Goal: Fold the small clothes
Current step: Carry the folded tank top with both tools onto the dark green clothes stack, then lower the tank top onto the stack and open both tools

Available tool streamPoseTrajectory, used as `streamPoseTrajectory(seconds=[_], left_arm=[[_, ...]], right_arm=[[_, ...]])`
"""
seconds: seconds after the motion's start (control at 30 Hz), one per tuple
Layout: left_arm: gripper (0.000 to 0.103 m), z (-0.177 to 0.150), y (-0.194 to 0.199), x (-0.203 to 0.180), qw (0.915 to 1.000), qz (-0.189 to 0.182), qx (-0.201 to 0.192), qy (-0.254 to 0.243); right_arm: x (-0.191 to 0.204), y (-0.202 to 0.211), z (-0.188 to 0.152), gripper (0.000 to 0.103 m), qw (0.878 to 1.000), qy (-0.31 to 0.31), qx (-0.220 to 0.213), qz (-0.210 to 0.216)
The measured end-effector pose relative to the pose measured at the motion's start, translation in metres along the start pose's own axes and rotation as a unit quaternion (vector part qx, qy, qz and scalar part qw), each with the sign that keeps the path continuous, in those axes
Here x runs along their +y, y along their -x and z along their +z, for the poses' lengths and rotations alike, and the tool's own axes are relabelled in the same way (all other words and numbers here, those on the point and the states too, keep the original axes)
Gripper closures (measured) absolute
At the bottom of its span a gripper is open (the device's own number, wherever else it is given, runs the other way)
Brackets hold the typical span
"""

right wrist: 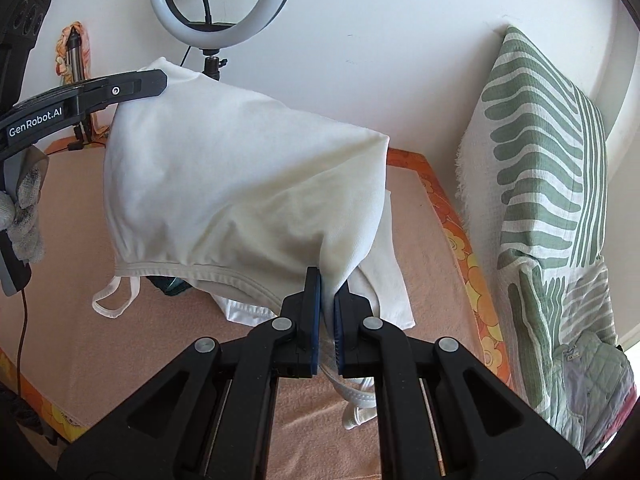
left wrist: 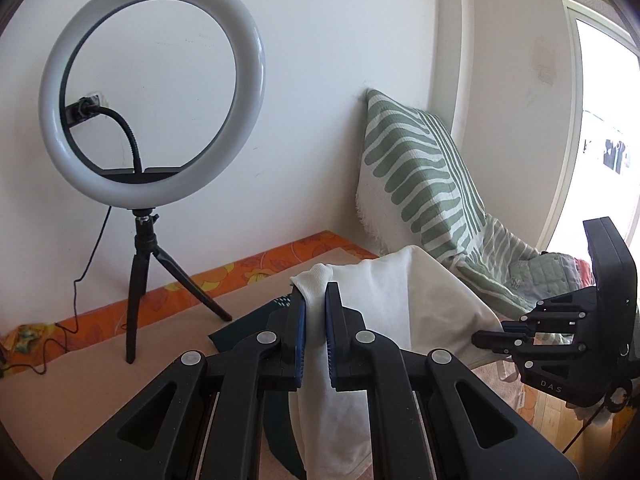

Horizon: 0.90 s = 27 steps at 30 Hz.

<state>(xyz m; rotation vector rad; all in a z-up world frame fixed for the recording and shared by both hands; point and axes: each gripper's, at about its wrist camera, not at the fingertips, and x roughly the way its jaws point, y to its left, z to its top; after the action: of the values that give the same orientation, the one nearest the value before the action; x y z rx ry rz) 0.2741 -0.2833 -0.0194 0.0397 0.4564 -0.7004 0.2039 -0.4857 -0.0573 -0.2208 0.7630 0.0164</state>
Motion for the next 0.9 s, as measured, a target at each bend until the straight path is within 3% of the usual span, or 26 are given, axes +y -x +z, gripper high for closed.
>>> streamPoseTrajectory(seconds=[0.27, 0.7, 0.8, 0.87, 0.9], left_arm=[[0.096, 0.007, -0.047, 0.008, 0.9999, 0.012, 0.006, 0.002], [0.096, -0.001, -0.099, 0.027, 0.9970, 0.062, 0.046, -0.008], [0.091, -0.002, -0.108, 0.024, 0.9920, 0.101, 0.067, -0.035], [0.088, 0.000, -0.101, 0.024, 0.9908, 0.119, 0.051, -0.040], [0.069, 0.001, -0.097, 0.024, 0.9909, 0.122, 0.044, -0.037]], right_arm=[[-0.034, -0.051, 0.021, 0.096, 1.000, 0.000, 0.004, -0.008], [-0.043, -0.108, 0.021, 0.096, 1.000, 0.001, 0.029, -0.006], [-0.044, -0.113, 0.021, 0.096, 0.999, 0.002, 0.039, -0.002], [-0.044, -0.115, 0.021, 0.096, 0.999, 0.005, 0.041, -0.018], [-0.046, -0.116, 0.021, 0.093, 0.999, 0.002, 0.043, -0.020]])
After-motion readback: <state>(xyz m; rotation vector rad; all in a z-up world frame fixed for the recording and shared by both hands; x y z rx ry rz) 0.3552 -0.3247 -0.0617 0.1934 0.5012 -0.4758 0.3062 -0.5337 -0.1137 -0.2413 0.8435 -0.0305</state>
